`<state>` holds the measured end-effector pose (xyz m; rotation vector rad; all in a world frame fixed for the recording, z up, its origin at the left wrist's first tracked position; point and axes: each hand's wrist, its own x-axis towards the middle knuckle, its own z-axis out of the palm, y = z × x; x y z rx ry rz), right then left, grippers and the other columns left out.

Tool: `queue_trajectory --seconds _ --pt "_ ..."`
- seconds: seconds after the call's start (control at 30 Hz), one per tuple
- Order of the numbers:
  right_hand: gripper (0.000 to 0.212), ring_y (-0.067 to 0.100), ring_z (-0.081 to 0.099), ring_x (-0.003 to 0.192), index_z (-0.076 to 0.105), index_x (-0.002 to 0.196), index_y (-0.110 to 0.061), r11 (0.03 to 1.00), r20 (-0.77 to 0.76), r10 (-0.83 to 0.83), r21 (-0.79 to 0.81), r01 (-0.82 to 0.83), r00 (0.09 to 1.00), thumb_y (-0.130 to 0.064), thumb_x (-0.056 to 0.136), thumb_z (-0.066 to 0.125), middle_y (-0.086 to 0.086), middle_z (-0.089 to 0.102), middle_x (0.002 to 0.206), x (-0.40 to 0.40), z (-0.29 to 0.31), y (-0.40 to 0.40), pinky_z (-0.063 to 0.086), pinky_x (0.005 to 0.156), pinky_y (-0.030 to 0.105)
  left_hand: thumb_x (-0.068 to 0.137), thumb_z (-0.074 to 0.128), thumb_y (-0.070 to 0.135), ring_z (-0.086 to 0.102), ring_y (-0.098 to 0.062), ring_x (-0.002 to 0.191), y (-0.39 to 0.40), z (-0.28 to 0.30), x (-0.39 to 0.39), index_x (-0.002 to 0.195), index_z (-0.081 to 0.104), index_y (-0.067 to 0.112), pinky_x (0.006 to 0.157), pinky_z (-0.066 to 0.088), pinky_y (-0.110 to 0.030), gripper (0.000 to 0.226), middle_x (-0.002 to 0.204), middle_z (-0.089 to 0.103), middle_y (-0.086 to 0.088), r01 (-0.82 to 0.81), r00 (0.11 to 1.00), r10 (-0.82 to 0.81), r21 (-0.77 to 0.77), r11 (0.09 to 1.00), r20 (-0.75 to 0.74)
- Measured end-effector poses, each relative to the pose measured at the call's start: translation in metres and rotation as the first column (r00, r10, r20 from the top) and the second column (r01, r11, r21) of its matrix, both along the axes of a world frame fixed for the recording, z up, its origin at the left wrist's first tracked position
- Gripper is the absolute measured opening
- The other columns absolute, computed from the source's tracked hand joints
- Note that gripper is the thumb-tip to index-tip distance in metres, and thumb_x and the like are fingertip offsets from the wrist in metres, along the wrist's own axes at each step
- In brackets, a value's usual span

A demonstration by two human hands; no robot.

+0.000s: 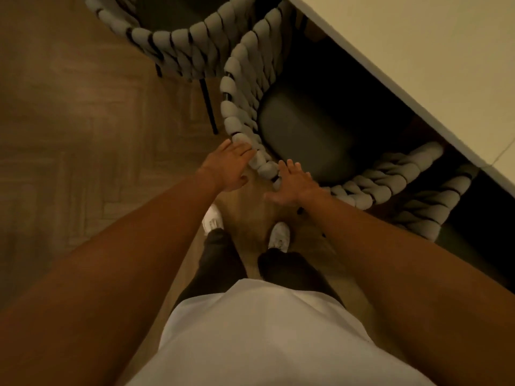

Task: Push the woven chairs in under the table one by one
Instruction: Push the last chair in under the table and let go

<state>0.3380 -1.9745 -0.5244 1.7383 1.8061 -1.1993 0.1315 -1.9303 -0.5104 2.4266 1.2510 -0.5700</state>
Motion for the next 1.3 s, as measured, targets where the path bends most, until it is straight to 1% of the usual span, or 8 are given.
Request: queue_trajectory --seconds 0.13,0.2,0.3,0.4,0.5,0.83,1.2,1.3 --pt "0.114 0.033 0.001 0.156 0.0 0.162 -0.014 0.995 0.057 -0.092 -0.043 0.095 0.994 -0.066 0.085 0.065 0.012 -0.001 0.17 -0.002 -0.022 0.0 0.013 0.124 0.054 0.092 0.062 0.037 0.01 -0.026 0.153 0.043 -0.026 0.009 0.156 0.026 0.014 0.124 0.004 -0.045 0.077 0.163 0.025 -0.007 0.234 0.97 -0.236 -0.038 0.972 -0.055" --pt "0.112 0.035 0.012 0.154 0.007 0.162 -0.013 0.982 0.074 -0.185 -0.03 0.187 0.98 -0.064 0.084 0.068 0.015 0.012 0.168 -0.005 -0.033 0.0 0.022 0.121 0.053 0.091 0.061 0.038 0.019 -0.028 0.151 0.063 -0.038 0.017 0.152 0.036 0.018 0.123 0.009 -0.047 0.069 0.158 0.035 -0.006 0.371 0.921 -0.373 -0.036 0.928 -0.113" --pt "0.094 0.036 0.041 0.138 0.028 0.154 -0.017 0.937 0.103 -0.348 0.016 0.349 0.932 -0.059 0.082 0.071 0.014 0.041 0.152 -0.013 -0.042 0.004 0.042 0.105 0.051 0.085 0.065 0.044 0.048 -0.026 0.128 0.09 -0.053 0.026 0.131 0.056 0.025 0.113 0.032 -0.045 0.05 0.134 0.057 -0.004 0.511 0.849 -0.515 -0.061 0.857 -0.123" --pt "0.071 0.031 0.057 0.115 0.051 0.139 -0.021 0.929 0.209 -0.365 0.017 0.37 0.907 -0.06 0.082 0.065 0.009 0.059 0.131 -0.02 -0.047 0.008 0.049 0.088 0.042 0.085 0.066 0.051 0.059 -0.022 0.11 0.107 -0.057 0.031 0.12 0.063 0.029 0.095 0.045 -0.039 0.042 0.12 0.064 0.0 0.588 0.796 -0.596 -0.103 0.803 -0.103" --pt "0.065 0.032 0.06 0.108 0.06 0.128 -0.02 0.918 0.267 -0.39 0.033 0.396 0.881 -0.062 0.078 0.062 0.01 0.062 0.123 -0.025 -0.051 0.007 0.051 0.086 0.042 0.089 0.062 0.05 0.06 -0.024 0.11 0.11 -0.062 0.032 0.125 0.058 0.037 0.086 0.05 -0.042 0.039 0.121 0.062 0.001 0.633 0.752 -0.644 -0.115 0.765 -0.144" --pt "0.049 0.029 0.06 0.105 0.063 0.122 -0.017 0.904 0.275 -0.423 0.061 0.423 0.863 -0.052 0.087 0.06 0.009 0.064 0.117 -0.048 -0.04 0.02 0.042 0.076 0.036 0.096 0.054 0.039 0.059 -0.025 0.111 0.143 -0.043 0.026 0.137 0.053 0.033 0.091 0.049 -0.039 0.042 0.124 0.061 -0.003 0.716 0.638 -0.757 -0.253 0.651 -0.141" --pt "0.049 0.025 0.056 0.097 0.06 0.126 -0.018 0.887 0.268 -0.443 -0.01 0.462 0.856 -0.049 0.089 0.061 0.004 0.057 0.104 -0.02 -0.021 0.026 0.042 0.078 0.039 0.093 0.056 0.039 0.062 -0.027 0.105 0.135 -0.035 0.047 0.137 0.051 0.041 0.088 0.053 -0.046 0.045 0.116 0.066 0.0 0.672 0.724 -0.687 -0.158 0.724 -0.067" --pt "0.057 0.029 0.06 0.109 0.057 0.136 -0.02 0.887 0.296 -0.435 -0.023 0.462 0.85 -0.051 0.088 0.061 0.007 0.061 0.119 -0.01 -0.022 0.018 0.046 0.087 0.043 0.094 0.055 0.041 0.062 -0.027 0.106 0.122 -0.039 0.055 0.133 0.053 0.04 0.088 0.052 -0.045 0.039 0.115 0.066 0.0 0.663 0.736 -0.674 -0.133 0.737 -0.066"
